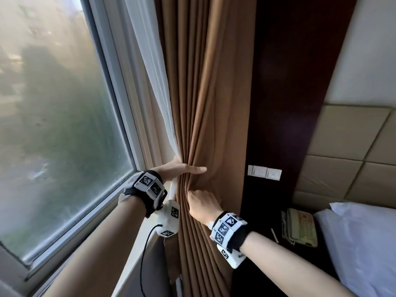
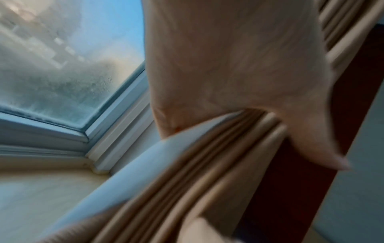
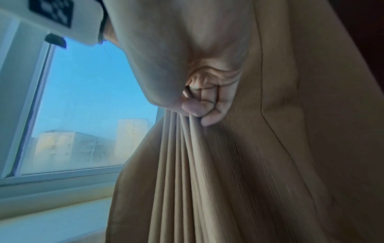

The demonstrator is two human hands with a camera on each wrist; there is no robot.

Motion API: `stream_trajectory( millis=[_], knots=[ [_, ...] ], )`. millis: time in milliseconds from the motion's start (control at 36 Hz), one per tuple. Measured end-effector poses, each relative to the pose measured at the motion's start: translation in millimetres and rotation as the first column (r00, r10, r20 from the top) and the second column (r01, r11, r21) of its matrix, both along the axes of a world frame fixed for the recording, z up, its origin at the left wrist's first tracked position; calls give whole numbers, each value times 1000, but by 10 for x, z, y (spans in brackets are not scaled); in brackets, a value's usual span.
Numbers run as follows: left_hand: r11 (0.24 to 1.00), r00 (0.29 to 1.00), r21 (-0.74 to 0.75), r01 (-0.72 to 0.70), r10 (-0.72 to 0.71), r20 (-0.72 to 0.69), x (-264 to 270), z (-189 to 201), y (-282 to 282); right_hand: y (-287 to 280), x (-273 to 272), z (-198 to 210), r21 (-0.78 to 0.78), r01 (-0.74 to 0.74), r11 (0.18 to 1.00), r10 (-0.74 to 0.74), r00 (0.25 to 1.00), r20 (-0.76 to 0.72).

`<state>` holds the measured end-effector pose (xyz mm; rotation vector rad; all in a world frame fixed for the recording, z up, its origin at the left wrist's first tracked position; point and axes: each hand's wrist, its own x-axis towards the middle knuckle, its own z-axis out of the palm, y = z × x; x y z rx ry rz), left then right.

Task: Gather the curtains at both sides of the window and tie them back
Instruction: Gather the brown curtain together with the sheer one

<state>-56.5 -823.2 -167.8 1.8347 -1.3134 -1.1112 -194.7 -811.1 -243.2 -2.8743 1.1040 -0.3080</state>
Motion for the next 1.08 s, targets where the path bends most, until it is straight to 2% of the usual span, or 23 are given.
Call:
stream_trajectory(
  millis=[56,111,167,306,389,528,639,722,806,889,972,1083],
  knots=[
    [990,982,-104,-94,110,156,-73,-28,13,-20,29,-19,20,-14,1000,14,1000,-13],
    [956,883,-233,-177,259,392,-136,-80,41,-53,32,-51,63,-41,997,43,998,-34],
    [931,805,-310,-194,332,491,-123,-154,62,-140,-5,-93,136,-50,989,56,998,-39],
    [936,785,-316,-154,310,536,93,-169,26,-811,-242,-278,410,18,912,-55,996,77],
    [938,779,-307,-163,313,543,209,-172,-18,-1366,-445,-391,491,151,858,-222,971,88],
    [939,765,-301,-168,316,561,383,-179,-122,-2231,-618,-423,487,392,780,-510,850,132],
    [933,761,-318,-171,330,559,500,-235,-214,-2693,-537,-414,553,463,693,-675,686,272],
    [932,748,-322,-167,333,575,578,-286,-264,-2922,-432,-418,610,501,614,-752,606,259],
    [934,744,-316,-167,329,581,617,-290,-280,-3128,-353,-410,649,504,570,-785,567,250],
    [929,749,-330,-165,336,571,619,-292,-277,-3347,-315,-414,719,422,552,-804,499,324],
    [931,746,-327,-161,332,578,607,-288,-309,-3447,-288,-388,751,335,569,-794,464,394],
    [932,762,-331,-151,323,561,560,-301,-342,-3505,-211,-343,724,242,646,-725,491,483]
  ],
)
